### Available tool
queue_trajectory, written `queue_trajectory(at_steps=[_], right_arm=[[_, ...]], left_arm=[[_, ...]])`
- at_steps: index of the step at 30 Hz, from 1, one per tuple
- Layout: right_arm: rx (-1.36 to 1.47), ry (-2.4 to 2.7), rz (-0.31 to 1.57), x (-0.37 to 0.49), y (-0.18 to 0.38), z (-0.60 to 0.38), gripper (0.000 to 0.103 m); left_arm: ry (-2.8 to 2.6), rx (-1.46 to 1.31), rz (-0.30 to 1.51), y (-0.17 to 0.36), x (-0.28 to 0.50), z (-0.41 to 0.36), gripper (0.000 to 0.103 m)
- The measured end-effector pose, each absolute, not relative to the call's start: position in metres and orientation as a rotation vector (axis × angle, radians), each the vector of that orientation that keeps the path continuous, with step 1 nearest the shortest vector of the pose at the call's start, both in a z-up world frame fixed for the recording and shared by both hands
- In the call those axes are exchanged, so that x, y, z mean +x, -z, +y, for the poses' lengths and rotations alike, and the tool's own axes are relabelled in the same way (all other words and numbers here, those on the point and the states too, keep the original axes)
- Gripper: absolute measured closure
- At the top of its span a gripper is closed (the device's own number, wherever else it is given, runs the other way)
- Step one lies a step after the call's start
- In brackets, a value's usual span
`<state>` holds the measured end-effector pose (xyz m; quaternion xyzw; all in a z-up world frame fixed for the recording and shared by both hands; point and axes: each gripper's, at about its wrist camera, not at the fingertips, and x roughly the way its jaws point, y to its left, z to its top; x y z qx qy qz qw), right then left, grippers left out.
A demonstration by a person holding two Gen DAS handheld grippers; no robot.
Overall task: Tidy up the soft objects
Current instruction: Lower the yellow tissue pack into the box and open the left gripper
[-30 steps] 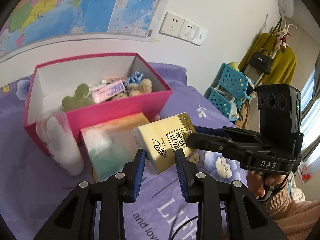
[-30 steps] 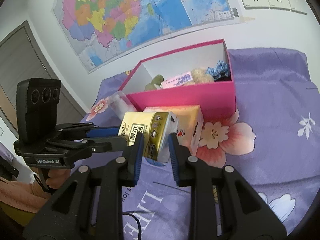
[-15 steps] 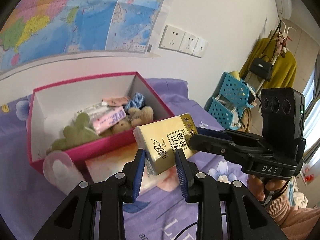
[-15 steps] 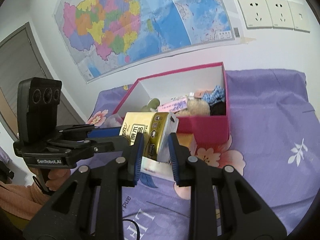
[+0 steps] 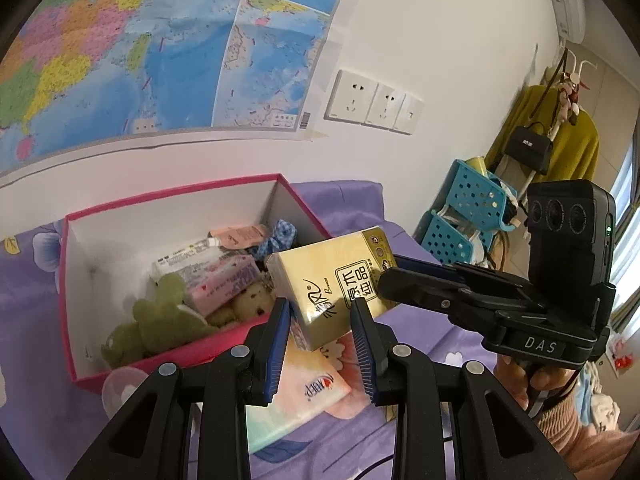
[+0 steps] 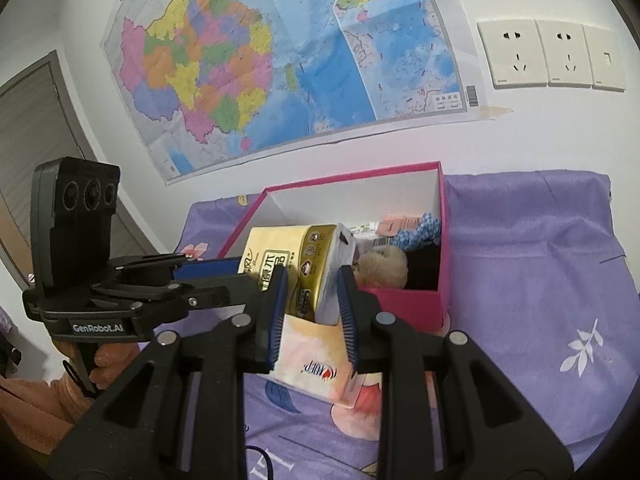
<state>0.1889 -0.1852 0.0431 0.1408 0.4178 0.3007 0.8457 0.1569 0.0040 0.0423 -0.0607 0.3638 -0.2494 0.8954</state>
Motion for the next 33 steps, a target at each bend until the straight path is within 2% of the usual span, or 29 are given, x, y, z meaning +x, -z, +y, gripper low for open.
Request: queue_trajectory(at_steps=[33], right_arm=[[0.303,-0.599,0.88,0.226,-0.034,-0.184,0.074]], left_arm=[[0.453,-0.145,0.772,-0.039,0.197,0.0,0.072]])
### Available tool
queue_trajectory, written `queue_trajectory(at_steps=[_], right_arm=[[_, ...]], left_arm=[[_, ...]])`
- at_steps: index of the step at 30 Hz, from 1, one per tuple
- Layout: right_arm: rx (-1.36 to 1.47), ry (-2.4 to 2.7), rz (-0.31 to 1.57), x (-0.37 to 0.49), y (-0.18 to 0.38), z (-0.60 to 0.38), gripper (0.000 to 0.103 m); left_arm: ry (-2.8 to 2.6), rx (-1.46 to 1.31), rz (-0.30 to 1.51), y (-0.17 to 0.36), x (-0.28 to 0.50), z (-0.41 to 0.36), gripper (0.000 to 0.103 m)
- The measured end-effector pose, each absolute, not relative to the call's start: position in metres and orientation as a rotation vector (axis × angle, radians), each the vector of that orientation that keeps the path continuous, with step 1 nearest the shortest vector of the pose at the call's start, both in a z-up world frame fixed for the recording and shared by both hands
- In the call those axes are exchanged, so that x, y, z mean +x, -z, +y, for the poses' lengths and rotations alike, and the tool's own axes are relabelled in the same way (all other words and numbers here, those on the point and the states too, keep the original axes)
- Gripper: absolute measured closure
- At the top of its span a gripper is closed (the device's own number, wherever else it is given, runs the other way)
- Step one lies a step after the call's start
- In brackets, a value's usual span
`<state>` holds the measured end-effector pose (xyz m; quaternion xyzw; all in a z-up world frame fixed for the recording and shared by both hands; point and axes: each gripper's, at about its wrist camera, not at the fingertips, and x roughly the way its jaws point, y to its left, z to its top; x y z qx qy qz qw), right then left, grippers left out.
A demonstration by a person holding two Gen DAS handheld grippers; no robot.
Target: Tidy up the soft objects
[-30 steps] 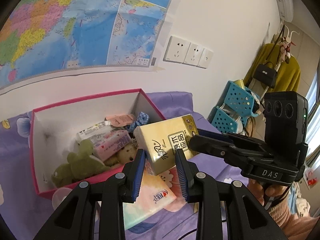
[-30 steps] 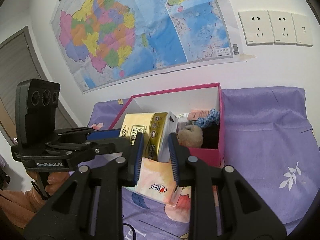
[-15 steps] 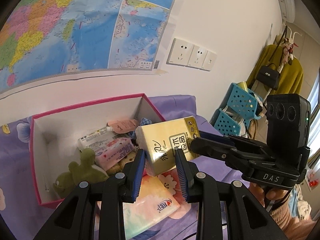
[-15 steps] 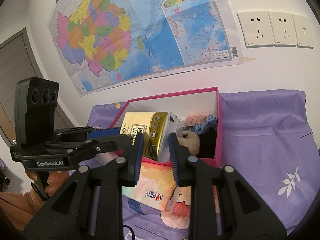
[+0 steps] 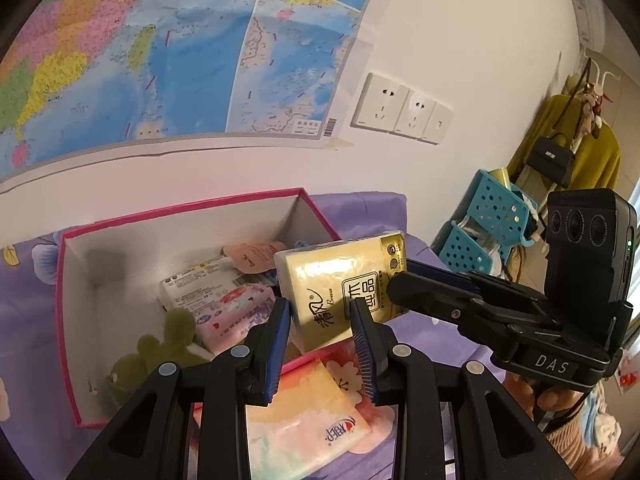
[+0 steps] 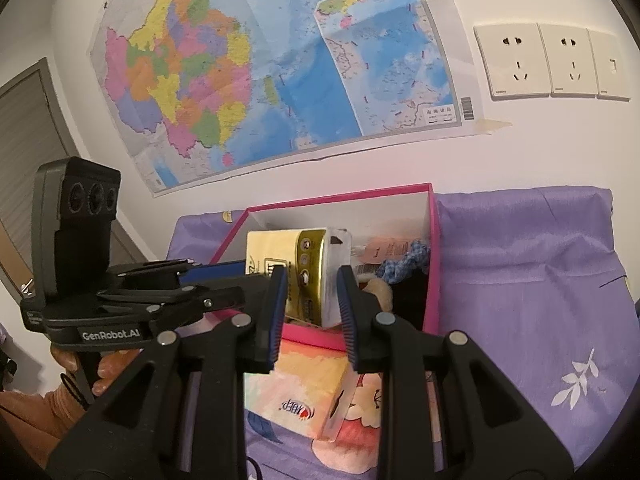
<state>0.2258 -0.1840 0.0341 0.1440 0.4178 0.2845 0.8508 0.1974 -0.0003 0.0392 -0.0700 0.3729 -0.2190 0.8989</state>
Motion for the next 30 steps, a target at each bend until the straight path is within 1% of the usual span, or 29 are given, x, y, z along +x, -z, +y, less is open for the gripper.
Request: queue_trajectory(at_steps=[14,24,26,27,30], right_arm=[[0.318,-0.546,0.901,0.247,-0.015,-0.186,0.074],[0.299,-0.492,0.939,0.263,0.004,-0.183,0.074],[0.301,-0.472,0.942,0.266,0.007,-0.183,0.074],[0.305,-0.46,0.943,0.267,0.008,-0.185,0.074],[0.298,-0.454,0.935,0.263,0.007,-0.187,0.074]], left_arm=[[0.421,-0.163,0.816,-0.026,0.22,-0.005,0.072],[0.376,-0.181,0.878,-0.008,0.24,-0.008,0.072],[0.356,-0.181,0.889,-0.004,0.242,-0.007,0.07],[0.354,-0.186,0.896,-0.002,0.242,-0.005,0.067],[0.345,-0.193,0.888,0.002,0.235,0.0,0.065]])
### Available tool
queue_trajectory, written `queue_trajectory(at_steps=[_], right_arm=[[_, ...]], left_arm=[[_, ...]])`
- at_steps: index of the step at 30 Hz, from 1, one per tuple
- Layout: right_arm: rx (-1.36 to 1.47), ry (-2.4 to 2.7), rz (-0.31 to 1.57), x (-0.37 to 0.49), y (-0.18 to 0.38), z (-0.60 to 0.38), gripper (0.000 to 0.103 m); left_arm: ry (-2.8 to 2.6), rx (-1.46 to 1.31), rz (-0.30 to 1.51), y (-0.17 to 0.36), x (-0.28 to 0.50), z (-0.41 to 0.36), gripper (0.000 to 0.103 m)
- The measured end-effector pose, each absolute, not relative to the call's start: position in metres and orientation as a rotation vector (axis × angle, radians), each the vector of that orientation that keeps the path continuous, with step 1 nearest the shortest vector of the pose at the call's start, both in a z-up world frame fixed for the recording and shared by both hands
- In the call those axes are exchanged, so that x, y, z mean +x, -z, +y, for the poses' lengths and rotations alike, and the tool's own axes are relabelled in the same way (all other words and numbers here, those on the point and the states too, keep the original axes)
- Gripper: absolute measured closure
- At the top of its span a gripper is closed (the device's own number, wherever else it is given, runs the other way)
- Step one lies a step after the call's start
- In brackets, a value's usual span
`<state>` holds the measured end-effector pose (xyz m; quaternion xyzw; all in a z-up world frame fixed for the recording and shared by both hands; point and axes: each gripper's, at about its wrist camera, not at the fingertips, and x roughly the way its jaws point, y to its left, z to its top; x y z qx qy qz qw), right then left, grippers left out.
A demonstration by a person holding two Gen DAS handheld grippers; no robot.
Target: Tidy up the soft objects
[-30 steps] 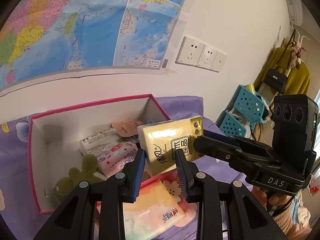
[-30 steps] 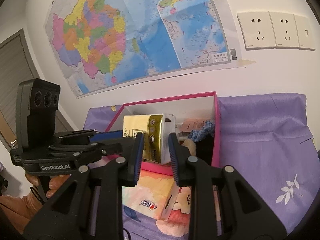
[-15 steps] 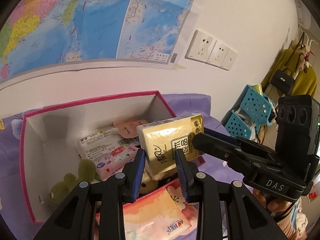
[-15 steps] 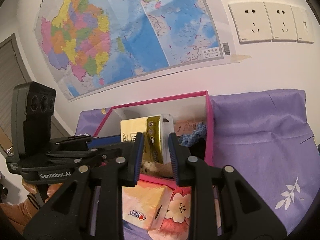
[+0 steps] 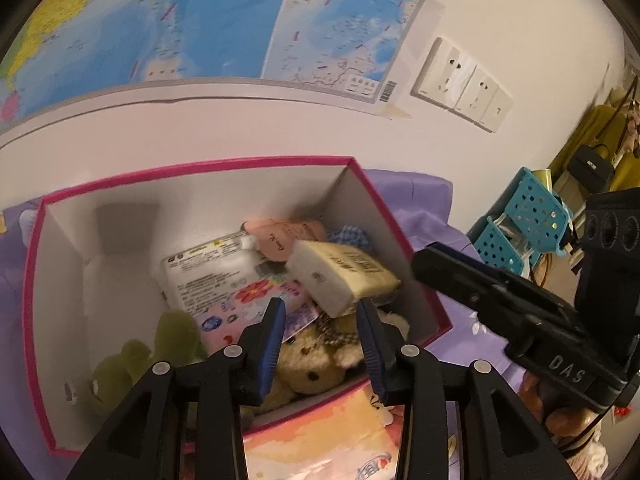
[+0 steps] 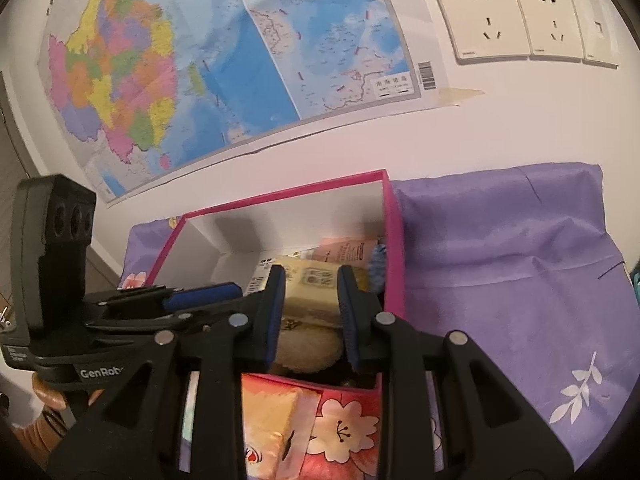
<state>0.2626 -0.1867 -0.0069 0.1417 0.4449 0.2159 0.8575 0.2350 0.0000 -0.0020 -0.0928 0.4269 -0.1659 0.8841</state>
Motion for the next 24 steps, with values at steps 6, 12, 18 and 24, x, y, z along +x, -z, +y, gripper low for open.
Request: queue_trajectory(at_steps=[6,12,18,24], right_arm=[[0.254,-0.472,0.908,0.236,-0.003,-0.191,0.068],[0.196,-0.507,0.88,0.194,-0.014,-0.188,0.049],[0.122,-0.516,0.869,0.14,-0.01,-0.175,0.02],[0.043,-0.465,0.902,0.095,0.005,-0.158,0.014]], left_arm=[[0.359,-0.16,0.787,-0.01,0.194,0.009,0.047],[0.337,-0.121,0.654,-0.028,0.136,0.02,0.017],[0.211,-0.085,0.613,-0.02,0.09,0.031,0.0],[0.081,-0.111,0.688,0.005,0.065,0.041,0.0]])
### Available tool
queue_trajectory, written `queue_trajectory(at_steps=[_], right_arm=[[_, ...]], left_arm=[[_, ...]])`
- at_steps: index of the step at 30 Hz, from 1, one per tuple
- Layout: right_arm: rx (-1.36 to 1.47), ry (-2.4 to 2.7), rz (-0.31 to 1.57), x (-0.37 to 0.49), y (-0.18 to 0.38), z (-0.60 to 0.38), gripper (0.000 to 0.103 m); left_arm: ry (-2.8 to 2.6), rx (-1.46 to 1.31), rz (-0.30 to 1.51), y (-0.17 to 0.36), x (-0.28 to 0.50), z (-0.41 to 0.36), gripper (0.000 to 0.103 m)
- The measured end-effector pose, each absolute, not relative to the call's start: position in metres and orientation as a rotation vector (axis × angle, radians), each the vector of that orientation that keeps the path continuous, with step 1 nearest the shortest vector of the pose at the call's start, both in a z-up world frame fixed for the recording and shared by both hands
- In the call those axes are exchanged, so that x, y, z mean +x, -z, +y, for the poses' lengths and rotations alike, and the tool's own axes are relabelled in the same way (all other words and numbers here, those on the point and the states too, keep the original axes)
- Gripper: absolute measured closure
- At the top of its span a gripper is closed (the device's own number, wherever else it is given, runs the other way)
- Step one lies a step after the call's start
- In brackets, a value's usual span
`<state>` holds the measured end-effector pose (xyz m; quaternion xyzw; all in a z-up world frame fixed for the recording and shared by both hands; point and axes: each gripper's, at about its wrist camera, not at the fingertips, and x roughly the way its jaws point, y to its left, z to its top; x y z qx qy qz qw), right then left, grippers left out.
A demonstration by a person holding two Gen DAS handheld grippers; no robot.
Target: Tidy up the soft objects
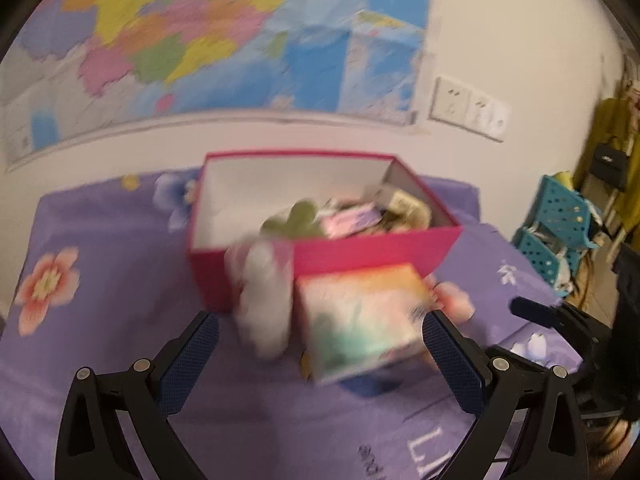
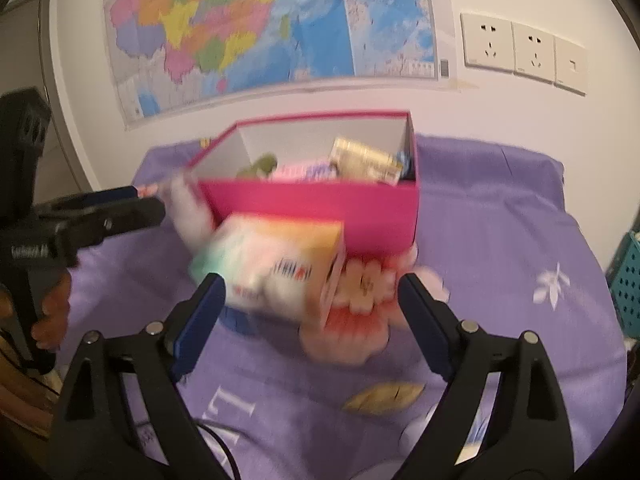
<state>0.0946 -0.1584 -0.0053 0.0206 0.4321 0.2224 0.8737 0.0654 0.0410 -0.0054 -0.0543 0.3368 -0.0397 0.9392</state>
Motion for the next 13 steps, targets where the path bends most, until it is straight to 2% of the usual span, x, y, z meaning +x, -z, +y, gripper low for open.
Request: queue_trajectory(at_steps=[13], right_arm=[[0.061,-0.501,0.922,0.061,0.009,-0.141,0.014]], left_arm=[[-0.007,-0.051,0.707,0.026,0.024,0.027,0.0]])
